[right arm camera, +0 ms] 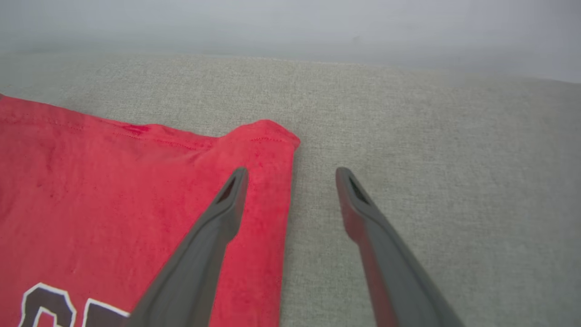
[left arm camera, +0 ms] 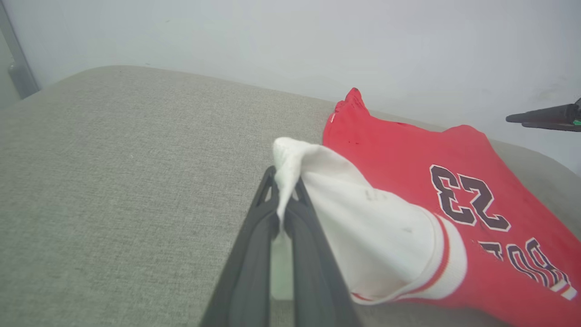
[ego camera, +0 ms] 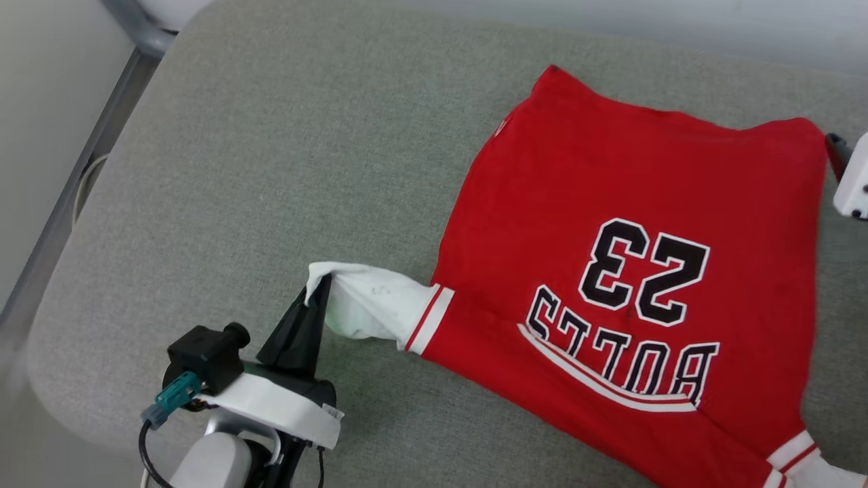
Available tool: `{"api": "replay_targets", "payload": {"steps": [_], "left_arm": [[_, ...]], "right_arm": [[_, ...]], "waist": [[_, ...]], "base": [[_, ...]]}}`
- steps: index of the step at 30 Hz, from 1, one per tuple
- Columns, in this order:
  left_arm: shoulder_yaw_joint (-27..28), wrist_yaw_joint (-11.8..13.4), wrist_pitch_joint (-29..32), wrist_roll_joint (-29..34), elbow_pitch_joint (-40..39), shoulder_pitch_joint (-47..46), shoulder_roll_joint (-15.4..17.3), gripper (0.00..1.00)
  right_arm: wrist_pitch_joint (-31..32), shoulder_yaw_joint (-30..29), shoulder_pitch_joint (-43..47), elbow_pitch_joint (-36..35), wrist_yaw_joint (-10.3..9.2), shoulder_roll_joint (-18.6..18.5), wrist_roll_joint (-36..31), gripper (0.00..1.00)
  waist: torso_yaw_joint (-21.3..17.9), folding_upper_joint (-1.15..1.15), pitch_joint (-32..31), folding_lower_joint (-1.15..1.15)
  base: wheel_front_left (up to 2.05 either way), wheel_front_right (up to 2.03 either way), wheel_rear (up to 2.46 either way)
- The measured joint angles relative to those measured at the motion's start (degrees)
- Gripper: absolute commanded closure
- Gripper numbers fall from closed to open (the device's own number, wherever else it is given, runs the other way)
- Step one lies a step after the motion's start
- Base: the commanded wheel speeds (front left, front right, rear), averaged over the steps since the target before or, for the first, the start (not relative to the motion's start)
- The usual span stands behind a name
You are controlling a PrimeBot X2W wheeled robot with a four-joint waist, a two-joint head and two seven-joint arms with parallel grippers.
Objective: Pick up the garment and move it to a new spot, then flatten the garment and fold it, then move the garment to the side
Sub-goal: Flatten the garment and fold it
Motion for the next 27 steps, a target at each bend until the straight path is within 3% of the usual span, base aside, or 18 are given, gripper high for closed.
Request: {"api": "replay_targets", "payload": {"steps": [5, 10, 16, 17, 18, 27], "left_arm": [[-0.97, -0.65, -0.01, 0.90, -1.25, -2.79, -2.08, 1.00], [-1.76, -0.85, -0.01, 1.00, -1.69, -4.41, -2.81, 1.00], [-2.49, -0.86, -0.01, 0.02, -1.94, -4.94, -2.82, 1.00], [-2.60, -0.86, -0.01, -0.03, -2.00, -4.95, -2.82, 1.00], [-2.67, -0.86, -0.01, -0.26, -2.05, -4.94, -2.82, 1.00], [-2.27, -0.87, -0.01, -0.80, -1.32, -4.57, -2.63, 1.00]], "right_arm": [[5.35, -1.45, -6.47, 2.18, -0.01, -2.07, -3.97, 0.00], [8.62, -2.60, -9.49, 4.19, -0.01, -1.67, -7.23, 0.00], [19.60, -8.40, -10.29, 6.06, 0.04, -0.21, -10.85, 0.00], [21.48, -9.23, -10.33, 5.94, 0.05, 0.01, -11.63, 0.61], [22.61, -10.06, -10.43, 5.50, 0.05, 0.43, -12.16, 1.00], [24.24, -11.11, -9.23, 2.36, 0.02, 1.62, -13.99, 1.00]], "waist": [[2.65, 0.00, 4.30, 0.00], [4.77, 0.00, 8.25, 0.00], [6.02, 0.00, 10.50, -0.01], [6.05, 0.00, 10.56, -0.02], [6.07, 0.00, 10.60, -0.03], [5.38, 0.00, 8.87, -0.02]], "base": [[0.00, 0.00, 0.00], [0.00, 0.00, 0.00], [0.00, 0.00, 0.00], [0.00, 0.00, 0.00], [0.00, 0.00, 0.00], [0.00, 0.00, 0.00]]}}
